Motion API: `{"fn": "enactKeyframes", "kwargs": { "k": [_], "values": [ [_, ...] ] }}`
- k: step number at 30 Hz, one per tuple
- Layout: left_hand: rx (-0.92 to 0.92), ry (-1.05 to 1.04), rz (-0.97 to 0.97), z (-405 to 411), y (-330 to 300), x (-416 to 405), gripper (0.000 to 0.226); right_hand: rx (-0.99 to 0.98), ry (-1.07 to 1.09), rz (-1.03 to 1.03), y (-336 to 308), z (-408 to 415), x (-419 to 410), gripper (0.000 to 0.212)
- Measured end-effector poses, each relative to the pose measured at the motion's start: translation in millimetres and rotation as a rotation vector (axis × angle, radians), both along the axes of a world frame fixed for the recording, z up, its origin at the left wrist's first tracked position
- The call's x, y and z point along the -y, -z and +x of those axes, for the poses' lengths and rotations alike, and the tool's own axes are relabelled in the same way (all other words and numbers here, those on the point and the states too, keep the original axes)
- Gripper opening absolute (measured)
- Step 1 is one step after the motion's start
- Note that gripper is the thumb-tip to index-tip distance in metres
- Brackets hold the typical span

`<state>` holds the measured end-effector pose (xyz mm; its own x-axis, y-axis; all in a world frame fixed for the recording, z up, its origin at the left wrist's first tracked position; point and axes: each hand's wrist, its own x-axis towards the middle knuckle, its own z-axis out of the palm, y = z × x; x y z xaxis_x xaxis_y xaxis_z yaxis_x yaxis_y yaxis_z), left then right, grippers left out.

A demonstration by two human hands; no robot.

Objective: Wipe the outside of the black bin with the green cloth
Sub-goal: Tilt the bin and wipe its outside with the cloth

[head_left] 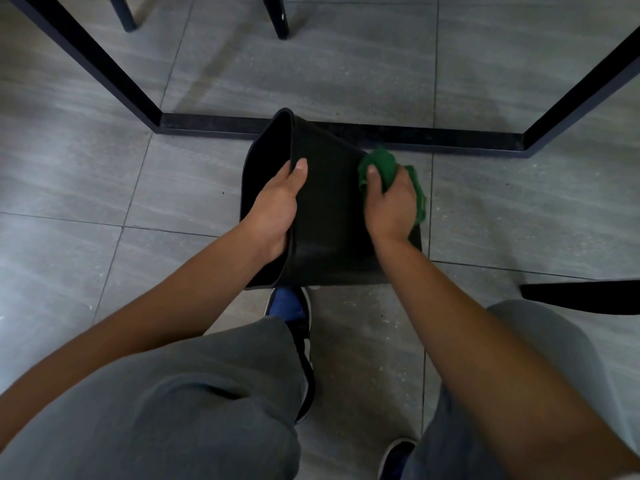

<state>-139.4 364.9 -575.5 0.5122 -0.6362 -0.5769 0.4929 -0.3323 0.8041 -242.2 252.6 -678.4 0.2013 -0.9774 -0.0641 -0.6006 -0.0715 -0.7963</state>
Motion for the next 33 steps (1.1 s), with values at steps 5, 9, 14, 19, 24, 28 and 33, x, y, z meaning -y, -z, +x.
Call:
{"fn": "enactKeyframes", "kwargs": {
  "k": [5, 9, 14, 19, 24, 28, 33],
  "values": [
    [0.038, -0.024, 0.045, 4.4, 1.3, -1.3, 0.043, -0.306, 0.006, 0.111, 30.0, -67.3, 17.3, 0.043],
    [0.065, 0.145, -0.007, 8.1, -4.9, 1.0, 0.063, -0.323, 0.097, 0.212, 25.5, -81.2, 26.9, 0.043],
    [0.266, 0.748, -0.136, 18.8, -23.5, -9.8, 0.093, -0.200, 0.114, 0.220, 10.1, -78.2, 32.8, 0.041],
    [0.615, 1.214, 0.013, 9.5, -9.7, -47.6, 0.076, -0.073, 0.157, 0.231, 1.7, -77.4, 30.5, 0.042],
    [1.030, 1.127, -0.079, 5.8, 18.5, -88.2, 0.046, -0.010, 0.131, 0.238, -5.1, -79.7, 26.2, 0.038],
    [1.136, 1.074, -0.129, 4.3, 15.9, -83.7, 0.048, 0.088, 0.078, 0.224, -12.4, -79.9, 24.4, 0.031],
    [1.172, 1.029, -0.082, 12.2, -4.5, -58.3, 0.045, 0.164, 0.065, 0.214, -25.1, -83.8, 26.3, 0.028]
  ]
}}
